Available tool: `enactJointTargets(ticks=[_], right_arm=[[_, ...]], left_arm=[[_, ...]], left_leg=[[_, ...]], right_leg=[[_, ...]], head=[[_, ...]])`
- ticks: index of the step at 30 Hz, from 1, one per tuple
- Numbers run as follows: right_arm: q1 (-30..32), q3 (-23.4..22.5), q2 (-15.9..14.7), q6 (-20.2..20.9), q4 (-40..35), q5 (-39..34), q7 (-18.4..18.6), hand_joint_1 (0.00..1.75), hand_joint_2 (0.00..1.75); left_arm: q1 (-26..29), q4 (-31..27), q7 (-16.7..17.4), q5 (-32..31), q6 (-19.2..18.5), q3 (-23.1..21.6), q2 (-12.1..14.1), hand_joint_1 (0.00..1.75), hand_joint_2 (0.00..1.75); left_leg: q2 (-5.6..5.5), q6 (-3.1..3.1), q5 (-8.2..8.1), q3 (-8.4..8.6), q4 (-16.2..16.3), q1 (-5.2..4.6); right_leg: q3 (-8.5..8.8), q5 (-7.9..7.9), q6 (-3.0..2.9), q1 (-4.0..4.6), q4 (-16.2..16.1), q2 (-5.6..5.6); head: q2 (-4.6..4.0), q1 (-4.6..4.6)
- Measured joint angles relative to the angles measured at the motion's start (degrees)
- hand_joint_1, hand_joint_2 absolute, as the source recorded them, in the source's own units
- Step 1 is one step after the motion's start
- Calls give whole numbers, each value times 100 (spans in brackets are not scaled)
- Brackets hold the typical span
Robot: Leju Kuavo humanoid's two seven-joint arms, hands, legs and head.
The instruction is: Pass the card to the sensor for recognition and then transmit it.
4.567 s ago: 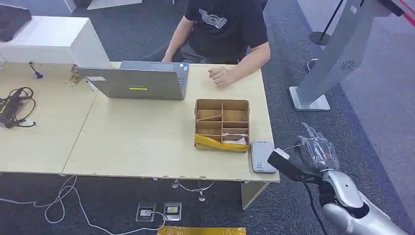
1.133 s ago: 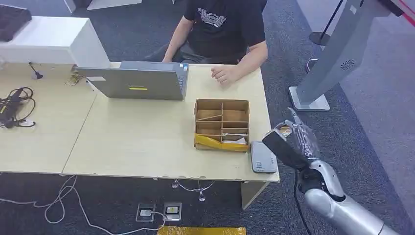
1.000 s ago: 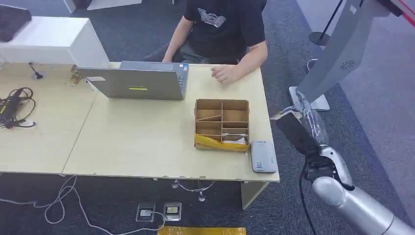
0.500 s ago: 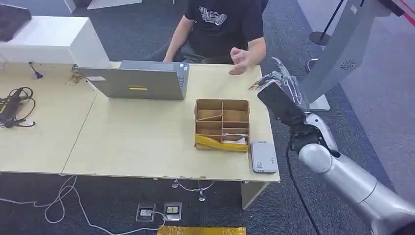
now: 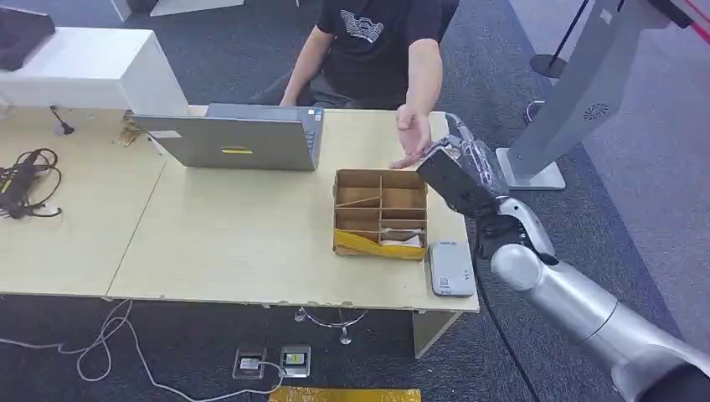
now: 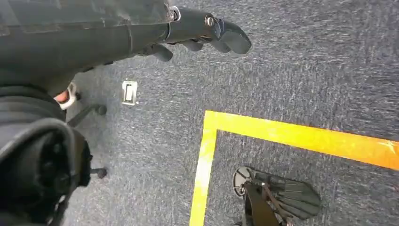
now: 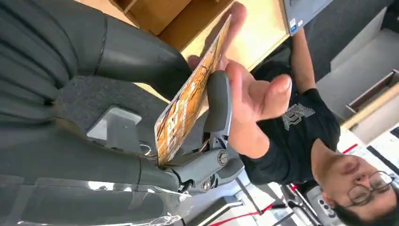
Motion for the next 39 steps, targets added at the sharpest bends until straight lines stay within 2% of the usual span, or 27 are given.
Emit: enactJointTargets(ticks=[8, 9, 10, 11, 20, 26, 30, 33, 37, 39], right_arm=[[7, 61, 0, -17, 103, 177, 122, 173, 175], [7, 63, 0, -17, 116, 203, 151, 106, 175], [7, 70, 0, -13, 124, 214, 166, 5, 175], [8, 81, -2, -9, 131, 232, 192, 0, 175], [85, 142, -53, -33, 164, 844, 724, 0, 175], [239, 144, -260, 127, -33, 1294, 1185, 0, 175], [302, 144, -385, 168, -228, 1370, 1272, 0, 175], [342, 146, -480, 343, -378, 1658, 1494, 0, 175], [487, 146, -644, 690, -741, 2401, 2128, 0, 175], [593, 146, -686, 870, -897, 2822, 2234, 0, 175]], left_arm=[[1, 2, -35, -79, -2, -17, -2, 0, 0], [2, 2, -33, -83, -9, -22, -2, 0, 0], [2, 2, -13, -94, -18, -26, -2, 0, 0], [3, 2, -6, -96, -31, -28, -2, 0, 0], [4, 2, -11, -173, -85, -33, -15, 0, 0], [5, 2, -22, -238, -120, -35, -15, 0, 0], [7, 2, -22, -243, -127, -35, -15, 0, 0], [8, 2, -22, -269, -160, -37, -15, 0, 0], [12, 2, 9, -330, -225, -44, -17, 0, 0], [11, 2, 48, -332, -245, -70, -20, 0, 0]], left_leg=[[2, 0, 0, 0, 0, 0], [2, 0, 0, 0, 0, 0], [2, 0, 0, 0, 0, 0], [2, 0, 0, 0, 1, 0], [5, 0, 0, 1, 1, 0], [6, 0, 0, 2, 1, -1], [10, 0, -1, 3, 1, -1], [10, 0, -1, 4, 1, 0], [9, 0, -1, 4, 1, 0], [13, -1, -1, 4, 1, 0]], right_leg=[[-1, 0, 0, 0, 0, 3], [-1, 0, 0, 0, 0, 2], [-2, 0, 0, 0, 0, 3], [-2, 0, 0, 0, 0, 4], [-5, 0, 0, 0, 0, 5], [-4, 0, 0, 0, 0, 5], [-5, 0, 0, 0, -1, 9], [-6, 0, 0, 0, -1, 9], [-5, 0, 0, 0, -1, 9], [-5, 0, 0, 0, 0, 9]], head=[[0, 0], [0, -2], [0, 0], [0, -2], [0, -2], [0, 0], [0, -2], [0, -2], [0, 0], [0, -2]])
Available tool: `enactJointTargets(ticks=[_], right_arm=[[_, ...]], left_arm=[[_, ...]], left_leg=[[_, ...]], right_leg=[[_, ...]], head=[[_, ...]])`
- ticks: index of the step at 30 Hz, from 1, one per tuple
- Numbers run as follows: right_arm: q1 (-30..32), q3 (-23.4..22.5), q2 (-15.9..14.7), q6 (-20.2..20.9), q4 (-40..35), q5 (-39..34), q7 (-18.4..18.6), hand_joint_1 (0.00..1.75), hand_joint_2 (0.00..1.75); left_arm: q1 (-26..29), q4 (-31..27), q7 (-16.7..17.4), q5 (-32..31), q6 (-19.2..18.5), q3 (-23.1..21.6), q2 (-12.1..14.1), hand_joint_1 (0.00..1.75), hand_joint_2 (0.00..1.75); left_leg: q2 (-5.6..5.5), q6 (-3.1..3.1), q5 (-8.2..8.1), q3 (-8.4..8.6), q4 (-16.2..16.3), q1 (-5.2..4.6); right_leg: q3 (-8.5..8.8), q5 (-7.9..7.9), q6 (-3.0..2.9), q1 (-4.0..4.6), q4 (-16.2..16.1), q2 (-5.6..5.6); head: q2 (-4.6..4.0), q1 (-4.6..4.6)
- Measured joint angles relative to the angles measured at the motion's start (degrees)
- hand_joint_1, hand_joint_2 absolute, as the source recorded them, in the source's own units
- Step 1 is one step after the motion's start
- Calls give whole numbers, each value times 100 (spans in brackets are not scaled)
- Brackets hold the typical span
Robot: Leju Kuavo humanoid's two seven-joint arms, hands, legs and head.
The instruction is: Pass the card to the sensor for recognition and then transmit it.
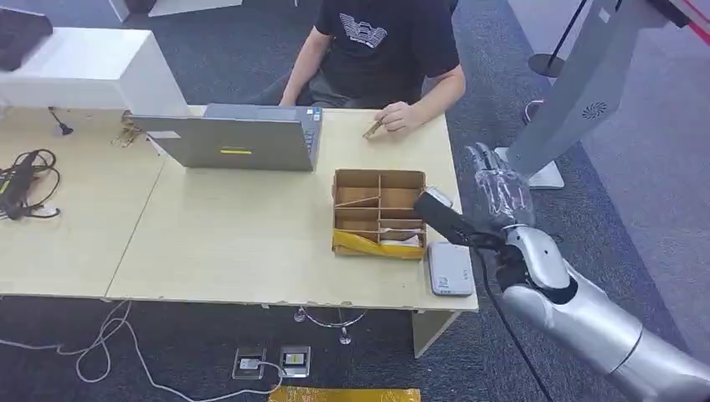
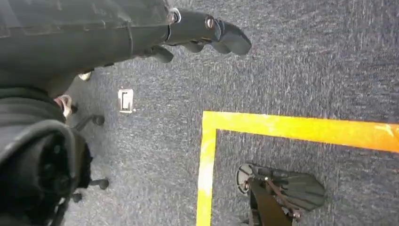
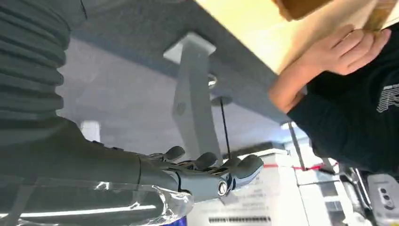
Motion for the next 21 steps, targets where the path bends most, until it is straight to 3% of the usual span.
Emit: enactJointTargets(ticks=[6, 21], right_arm=[[349, -2, 24, 690, -362, 705, 41, 0, 175], [508, 0, 133, 822, -579, 782, 63, 0, 175]], left_arm=[[1, 0, 9, 61, 48, -9, -9, 0, 0], [-1, 0, -7, 63, 74, -41, -9, 0, 0]], left_leg=[[-2, 0, 0, -3, -1, 0], [-2, 0, 0, -3, -1, 0]], right_leg=[[1, 0, 0, 0, 0, -2], [1, 0, 0, 0, 0, -1]], head=[[0, 0], [0, 2]])
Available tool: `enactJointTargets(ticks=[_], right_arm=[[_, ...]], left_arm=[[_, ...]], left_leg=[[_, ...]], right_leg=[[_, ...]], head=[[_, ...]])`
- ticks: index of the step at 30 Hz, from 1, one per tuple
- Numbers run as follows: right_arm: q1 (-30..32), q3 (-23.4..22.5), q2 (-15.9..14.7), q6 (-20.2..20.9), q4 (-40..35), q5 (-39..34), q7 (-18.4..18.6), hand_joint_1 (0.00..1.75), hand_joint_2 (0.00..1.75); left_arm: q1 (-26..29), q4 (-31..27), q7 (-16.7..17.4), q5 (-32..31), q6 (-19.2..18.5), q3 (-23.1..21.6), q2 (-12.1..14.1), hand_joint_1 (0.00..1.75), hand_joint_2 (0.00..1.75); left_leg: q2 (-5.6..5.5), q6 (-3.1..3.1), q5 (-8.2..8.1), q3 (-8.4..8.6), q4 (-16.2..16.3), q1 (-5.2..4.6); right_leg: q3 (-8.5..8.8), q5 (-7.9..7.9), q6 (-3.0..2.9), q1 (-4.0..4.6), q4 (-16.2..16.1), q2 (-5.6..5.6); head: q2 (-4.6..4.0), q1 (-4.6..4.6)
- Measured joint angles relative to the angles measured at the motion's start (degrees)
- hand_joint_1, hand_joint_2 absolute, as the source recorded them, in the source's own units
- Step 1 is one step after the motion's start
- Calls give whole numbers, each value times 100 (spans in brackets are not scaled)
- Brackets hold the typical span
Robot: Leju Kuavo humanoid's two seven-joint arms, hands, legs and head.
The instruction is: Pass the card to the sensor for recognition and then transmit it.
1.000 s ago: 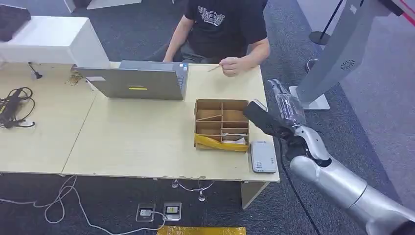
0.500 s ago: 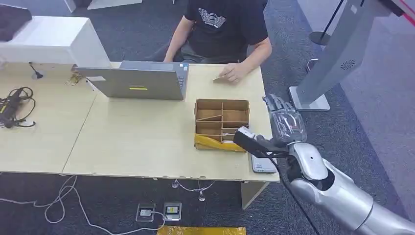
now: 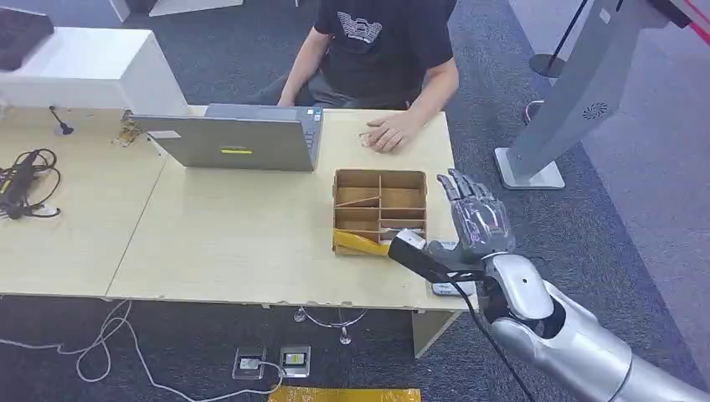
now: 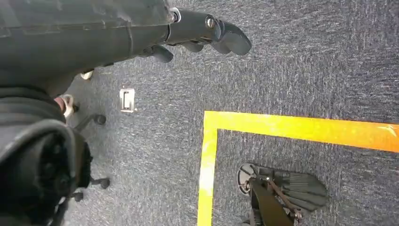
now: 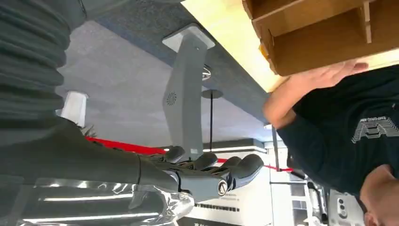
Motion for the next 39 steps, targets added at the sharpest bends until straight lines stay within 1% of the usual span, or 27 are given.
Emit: enactJointTargets(ticks=[3, 8, 13, 20, 26, 32, 39], right_arm=[[32, 24, 28, 20, 7, 2, 2, 0, 175], [79, 149, 142, -109, 81, -33, 2, 0, 175], [83, 264, 315, -127, 271, -35, -52, 0, 175], [80, 332, 590, -380, 649, -411, -144, 0, 175], [78, 343, 726, -424, 872, -446, -142, 0, 175], [50, 385, 846, -778, 1130, -680, -74, 0, 175], [22, 420, 984, -960, 1441, -828, -118, 0, 175]], left_arm=[[0, 0, 0, 39, 15, 0, 0, 0, 0], [0, 0, 2, 52, 28, 0, 0, 0, 0], [-1, 0, 52, 48, 24, -4, 0, 0, 0], [-7, 0, 59, -9, 35, -9, 0, 0, 0], [-8, 0, 90, -13, 37, -9, 0, 0, 0], [-11, 0, 157, -48, 55, -11, -2, 0, 0], [-16, 0, 164, -70, 50, -13, -13, 0, 0]], left_leg=[[0, 0, 0, -1, 0, 0], [0, 0, 0, -1, -1, 0], [0, 0, 0, -2, -1, 0], [0, 0, 0, -2, -1, 0], [0, 0, 0, -2, -1, 0], [0, 0, 0, -2, -1, 0], [0, 0, 0, -2, -1, 0]], right_leg=[[0, 0, 0, 0, 0, 0], [0, 0, 0, 0, 0, 0], [0, 0, 0, 0, 0, 0], [0, 0, 0, 0, 0, -1], [0, 0, 0, 0, 0, -1], [0, 0, 0, 0, 0, 0], [0, 0, 0, 0, 0, 0]], head=[[0, -2], [0, -2], [0, -2], [0, -2], [0, -2], [0, -2], [0, 0]])
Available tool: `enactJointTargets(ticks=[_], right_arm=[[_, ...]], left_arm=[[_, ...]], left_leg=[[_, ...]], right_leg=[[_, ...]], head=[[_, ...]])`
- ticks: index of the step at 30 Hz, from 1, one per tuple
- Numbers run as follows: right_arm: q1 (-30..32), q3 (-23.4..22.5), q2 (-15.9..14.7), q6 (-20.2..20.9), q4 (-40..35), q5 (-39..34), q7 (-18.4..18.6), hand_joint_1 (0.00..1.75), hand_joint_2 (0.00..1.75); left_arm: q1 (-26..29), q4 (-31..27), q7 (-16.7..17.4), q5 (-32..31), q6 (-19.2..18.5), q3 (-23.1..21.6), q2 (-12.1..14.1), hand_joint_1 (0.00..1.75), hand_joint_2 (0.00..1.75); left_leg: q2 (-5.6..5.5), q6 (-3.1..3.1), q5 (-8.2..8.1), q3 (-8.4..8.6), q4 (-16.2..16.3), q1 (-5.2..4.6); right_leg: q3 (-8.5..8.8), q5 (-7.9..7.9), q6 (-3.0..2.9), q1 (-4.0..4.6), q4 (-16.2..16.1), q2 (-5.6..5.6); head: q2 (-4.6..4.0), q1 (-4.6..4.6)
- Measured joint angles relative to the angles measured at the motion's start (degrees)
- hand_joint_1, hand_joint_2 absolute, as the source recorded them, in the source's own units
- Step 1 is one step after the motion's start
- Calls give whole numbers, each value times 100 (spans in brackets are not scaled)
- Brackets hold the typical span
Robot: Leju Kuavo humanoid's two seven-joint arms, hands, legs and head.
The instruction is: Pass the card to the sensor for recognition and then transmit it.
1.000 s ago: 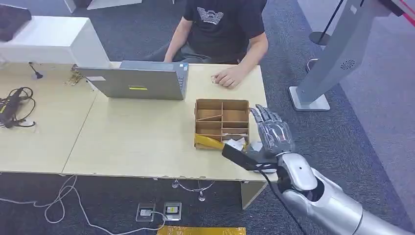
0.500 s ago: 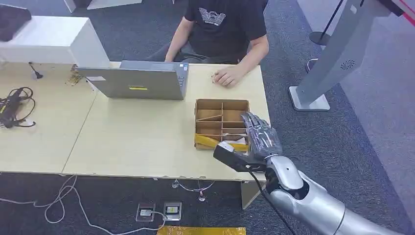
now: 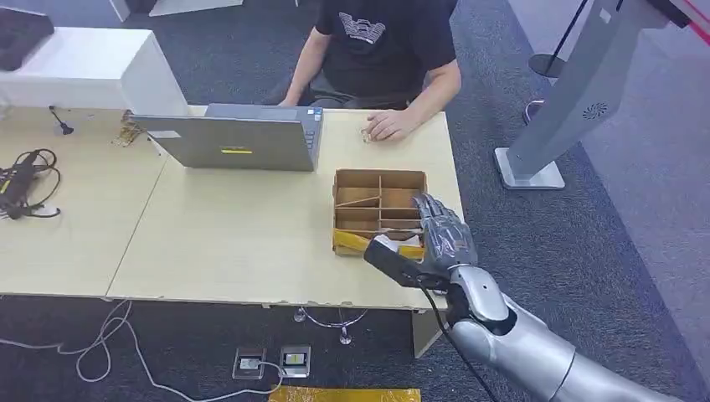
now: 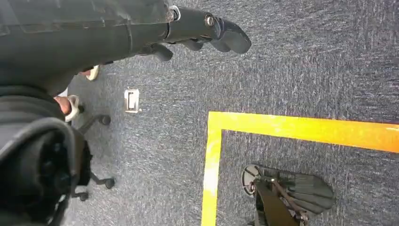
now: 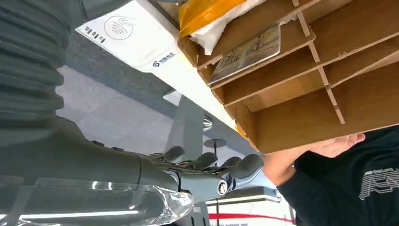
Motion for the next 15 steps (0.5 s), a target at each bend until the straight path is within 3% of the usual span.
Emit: enactJointTargets(ticks=[8, 15], right_arm=[[-69, 0, 197, -431, 476, -44, -232, 0, 175], [-100, 0, 317, -546, 789, -26, -280, 0, 175]], left_arm=[[-45, 0, -2, -74, -46, -2, -9, 0, 0], [-69, 0, 20, -133, -96, -2, -13, 0, 0]], left_leg=[[0, 0, 0, 0, 0, 0], [0, 0, 0, 0, 0, 0]], right_leg=[[0, 0, 0, 0, 0, 0], [0, 0, 0, 0, 0, 0]], head=[[0, 0], [0, 0]])
